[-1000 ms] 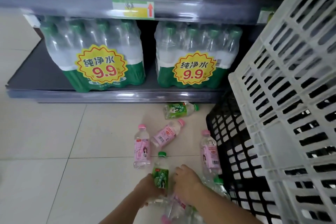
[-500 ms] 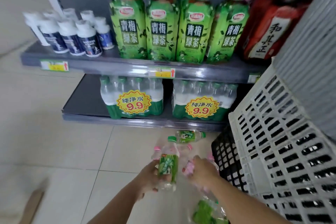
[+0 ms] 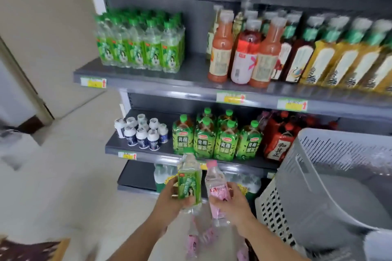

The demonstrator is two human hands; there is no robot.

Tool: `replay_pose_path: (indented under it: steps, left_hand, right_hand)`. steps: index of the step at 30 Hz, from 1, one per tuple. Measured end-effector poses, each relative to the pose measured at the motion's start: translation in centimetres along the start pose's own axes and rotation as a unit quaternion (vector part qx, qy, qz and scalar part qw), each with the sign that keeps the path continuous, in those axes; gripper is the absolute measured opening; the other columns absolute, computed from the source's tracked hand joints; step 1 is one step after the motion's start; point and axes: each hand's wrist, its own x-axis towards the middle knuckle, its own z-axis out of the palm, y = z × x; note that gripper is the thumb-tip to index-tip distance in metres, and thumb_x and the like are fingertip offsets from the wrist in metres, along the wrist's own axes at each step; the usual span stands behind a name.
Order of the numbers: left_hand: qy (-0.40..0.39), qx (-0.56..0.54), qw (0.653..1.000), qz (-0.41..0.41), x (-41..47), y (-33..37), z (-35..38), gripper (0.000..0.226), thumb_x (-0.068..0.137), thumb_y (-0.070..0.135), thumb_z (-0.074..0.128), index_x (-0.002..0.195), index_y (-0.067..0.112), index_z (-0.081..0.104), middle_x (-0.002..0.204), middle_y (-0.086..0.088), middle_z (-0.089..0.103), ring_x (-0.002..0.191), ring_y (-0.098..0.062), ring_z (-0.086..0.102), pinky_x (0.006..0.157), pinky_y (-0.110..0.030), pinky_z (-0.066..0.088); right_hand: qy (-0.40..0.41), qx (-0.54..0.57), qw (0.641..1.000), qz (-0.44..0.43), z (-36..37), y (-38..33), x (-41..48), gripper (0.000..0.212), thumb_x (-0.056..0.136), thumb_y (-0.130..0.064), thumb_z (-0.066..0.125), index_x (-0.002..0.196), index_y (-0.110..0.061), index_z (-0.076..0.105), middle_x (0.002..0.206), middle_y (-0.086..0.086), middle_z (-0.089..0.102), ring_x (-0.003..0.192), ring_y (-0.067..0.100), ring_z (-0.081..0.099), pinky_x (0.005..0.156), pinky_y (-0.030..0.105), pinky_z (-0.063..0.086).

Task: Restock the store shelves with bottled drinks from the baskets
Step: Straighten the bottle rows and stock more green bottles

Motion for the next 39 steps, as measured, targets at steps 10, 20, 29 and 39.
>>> replay_pose_path:
  steps: [10,20,29,39]
  left_hand:
    - [0.042,-0.002,0.997,0.067,-7.9,16.2,-1.5,0.069,0.07,0.007,0.083,0.129,0.023,0.051,0.115,-0.003,0.066,0.101,-0.019,0.065,0.076,-0.028,0.052]
    - [0.073,-0.005,0.985,0.156,-14.9,29.1,0.4,0.061,0.075,0.01,0.079,0.126,0.026,0.049,0.112,0.001,0.063,0.094,-0.01,0.063,0.059,-0.013,0.048]
    - [0.123,-0.001,0.973,0.195,-17.7,35.4,-2.4,0.068,0.073,0.01,0.082,0.13,0.023,0.048,0.115,-0.003,0.064,0.101,-0.022,0.064,0.081,-0.033,0.053]
    - [0.137,-0.007,0.956,0.258,-16.6,43.5,-10.2,0.073,0.07,0.012,0.083,0.133,0.024,0.048,0.119,-0.005,0.061,0.105,-0.021,0.062,0.085,-0.035,0.055]
  right_hand:
    - [-0.015,0.03,0.996,-0.087,-3.2,-17.9,-9.8,0.039,0.076,-0.006,0.078,0.104,-0.021,0.055,0.091,-0.009,0.067,0.078,0.004,0.063,0.054,0.014,0.046]
    - [-0.042,0.034,0.978,-0.2,-6.2,-31.3,-16.6,0.043,0.074,-0.015,0.082,0.106,-0.026,0.055,0.096,-0.013,0.064,0.084,0.0,0.059,0.06,0.014,0.044]
    - [-0.059,0.027,0.961,-0.267,-5.0,-38.9,-19.3,0.051,0.071,-0.019,0.085,0.112,-0.025,0.055,0.105,-0.009,0.065,0.094,0.006,0.061,0.079,0.028,0.05]
    - [-0.042,0.038,0.944,-0.326,1.1,-49.3,-18.1,0.054,0.067,-0.016,0.087,0.11,-0.024,0.055,0.105,-0.004,0.067,0.095,0.012,0.063,0.082,0.033,0.053]
